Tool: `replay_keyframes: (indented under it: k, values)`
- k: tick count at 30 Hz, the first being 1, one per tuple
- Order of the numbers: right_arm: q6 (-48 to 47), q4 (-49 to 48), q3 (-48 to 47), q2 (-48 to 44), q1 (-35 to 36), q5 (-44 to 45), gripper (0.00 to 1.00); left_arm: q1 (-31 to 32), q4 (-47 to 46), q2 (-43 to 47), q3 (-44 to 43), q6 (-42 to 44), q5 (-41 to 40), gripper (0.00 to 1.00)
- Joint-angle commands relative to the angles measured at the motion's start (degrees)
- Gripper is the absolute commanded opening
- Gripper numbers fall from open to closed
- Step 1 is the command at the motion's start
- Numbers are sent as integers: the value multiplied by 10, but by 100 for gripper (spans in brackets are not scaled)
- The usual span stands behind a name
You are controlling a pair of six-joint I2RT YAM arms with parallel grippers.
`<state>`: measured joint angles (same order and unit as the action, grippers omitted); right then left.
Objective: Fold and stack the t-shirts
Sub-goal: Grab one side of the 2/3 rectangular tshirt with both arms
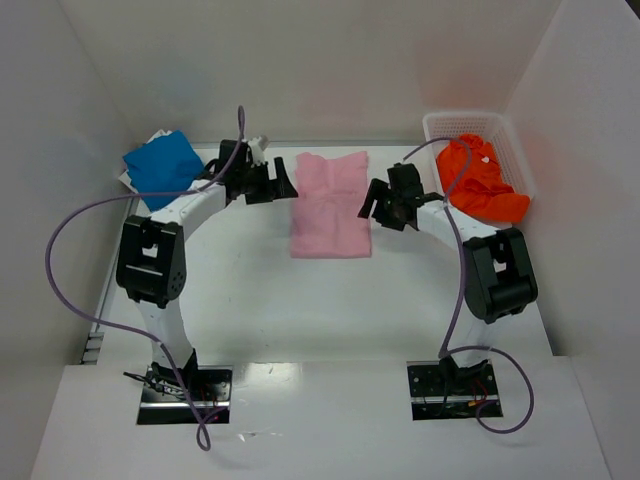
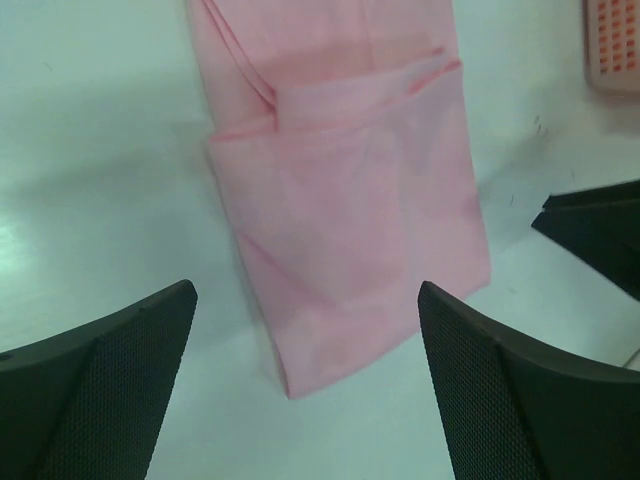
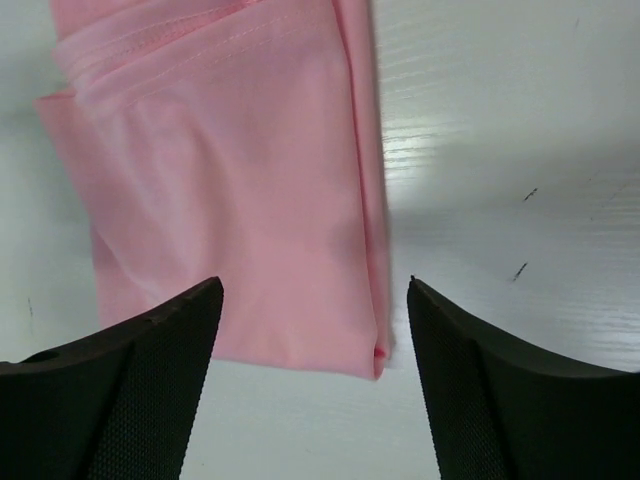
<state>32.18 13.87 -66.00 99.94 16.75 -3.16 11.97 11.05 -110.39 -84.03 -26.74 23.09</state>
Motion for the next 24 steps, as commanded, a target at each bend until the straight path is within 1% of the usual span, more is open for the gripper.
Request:
replay_keyframes:
  k: [1,3,5,9,12,13,16,19,20,21,24]
  values:
    - [-17,18,21,-38,-1,-3,81,49,27,25,47,13,-22,99]
    - [-11,18,50,-46,-1,-9,82,67,35,39,65,13,-44,99]
    - [-11,18,80,-63,-1,-23,82,87,35,50,97,-1,-51,99]
    - [-5,12,122,-85,-1,-30,82,93,30,65,149,-29,-67,99]
    - [-5,12,135,-91,5,-30,79,93,30,71,172,-43,-73,99]
    - [1,12,135,-91,20,-25,77,93,30,71,178,-43,-80,99]
    - [7,1,135,-83,31,-18,77,93,25,76,192,-50,-99,93]
    - [18,-11,135,-64,38,-18,73,93,12,70,199,-55,-94,88]
    - [18,-11,135,-64,38,-18,71,93,12,62,199,-55,-89,84]
    - [24,-11,130,-59,38,-4,71,93,6,62,199,-55,-83,81]
    - [24,-11,119,-59,38,12,66,93,6,47,193,-55,-77,74]
